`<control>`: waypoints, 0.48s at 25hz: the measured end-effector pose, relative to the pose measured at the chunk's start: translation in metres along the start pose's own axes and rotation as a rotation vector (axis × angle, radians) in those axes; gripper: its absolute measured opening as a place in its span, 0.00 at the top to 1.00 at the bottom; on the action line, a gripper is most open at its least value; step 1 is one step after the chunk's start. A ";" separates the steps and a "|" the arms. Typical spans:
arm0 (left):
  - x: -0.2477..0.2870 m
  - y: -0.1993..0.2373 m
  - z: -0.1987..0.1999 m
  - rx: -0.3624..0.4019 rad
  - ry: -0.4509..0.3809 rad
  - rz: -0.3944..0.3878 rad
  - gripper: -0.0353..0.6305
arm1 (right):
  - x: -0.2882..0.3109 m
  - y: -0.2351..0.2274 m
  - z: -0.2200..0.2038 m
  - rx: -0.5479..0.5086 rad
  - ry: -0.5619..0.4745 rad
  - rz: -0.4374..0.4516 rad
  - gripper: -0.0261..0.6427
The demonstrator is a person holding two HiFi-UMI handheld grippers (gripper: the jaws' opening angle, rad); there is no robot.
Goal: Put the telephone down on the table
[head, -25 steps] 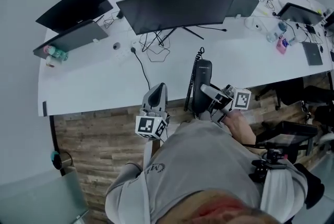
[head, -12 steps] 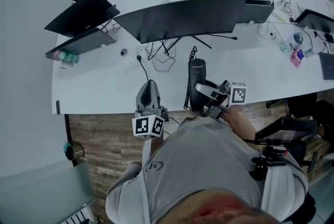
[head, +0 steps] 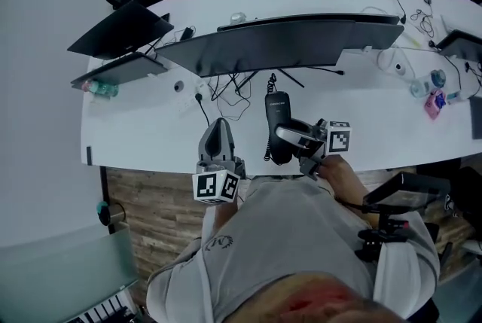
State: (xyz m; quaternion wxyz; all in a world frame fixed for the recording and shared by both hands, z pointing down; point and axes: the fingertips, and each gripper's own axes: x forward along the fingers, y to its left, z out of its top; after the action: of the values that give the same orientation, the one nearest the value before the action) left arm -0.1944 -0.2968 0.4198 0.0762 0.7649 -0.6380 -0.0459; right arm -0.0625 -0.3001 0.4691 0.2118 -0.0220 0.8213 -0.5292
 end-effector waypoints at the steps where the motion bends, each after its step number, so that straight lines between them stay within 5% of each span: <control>1: 0.003 -0.002 -0.001 0.007 0.008 -0.007 0.93 | 0.000 -0.001 0.003 0.000 -0.005 0.001 0.52; 12: 0.020 0.010 0.020 -0.002 -0.031 -0.074 0.93 | 0.009 0.001 0.023 -0.067 -0.064 -0.049 0.52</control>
State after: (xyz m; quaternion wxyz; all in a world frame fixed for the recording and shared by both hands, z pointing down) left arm -0.2035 -0.3196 0.4025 0.0655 0.7871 -0.6103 -0.0613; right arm -0.0620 -0.3219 0.4570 0.2242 -0.0660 0.8307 -0.5052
